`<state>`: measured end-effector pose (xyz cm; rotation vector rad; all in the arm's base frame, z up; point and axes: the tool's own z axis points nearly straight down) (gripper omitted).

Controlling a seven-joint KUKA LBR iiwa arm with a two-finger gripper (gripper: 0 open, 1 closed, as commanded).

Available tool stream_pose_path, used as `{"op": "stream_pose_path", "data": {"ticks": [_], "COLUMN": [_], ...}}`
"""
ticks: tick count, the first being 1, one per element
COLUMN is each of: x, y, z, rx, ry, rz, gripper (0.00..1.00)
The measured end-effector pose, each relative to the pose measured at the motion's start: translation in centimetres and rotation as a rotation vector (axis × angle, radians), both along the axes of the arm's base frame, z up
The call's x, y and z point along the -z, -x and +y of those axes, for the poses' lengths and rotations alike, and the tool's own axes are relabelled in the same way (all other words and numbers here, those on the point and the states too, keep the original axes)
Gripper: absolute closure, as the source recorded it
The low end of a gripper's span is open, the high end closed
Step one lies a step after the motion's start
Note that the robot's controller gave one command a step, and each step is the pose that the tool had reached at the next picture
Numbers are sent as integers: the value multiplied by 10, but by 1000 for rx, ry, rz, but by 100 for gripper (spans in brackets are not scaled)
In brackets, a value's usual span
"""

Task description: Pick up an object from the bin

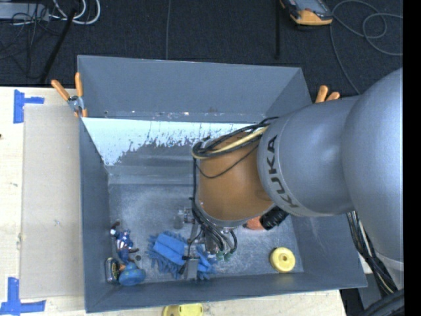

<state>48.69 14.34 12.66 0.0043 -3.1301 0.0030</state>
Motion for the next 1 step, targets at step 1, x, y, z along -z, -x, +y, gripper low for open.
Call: {"op": "stream_pose_path", "data": {"ticks": [1], "x": [-4], "y": [-2], "z": [-1], "rx": [4], "ry": [-1], "rz": [-8], "gripper": [0]}}
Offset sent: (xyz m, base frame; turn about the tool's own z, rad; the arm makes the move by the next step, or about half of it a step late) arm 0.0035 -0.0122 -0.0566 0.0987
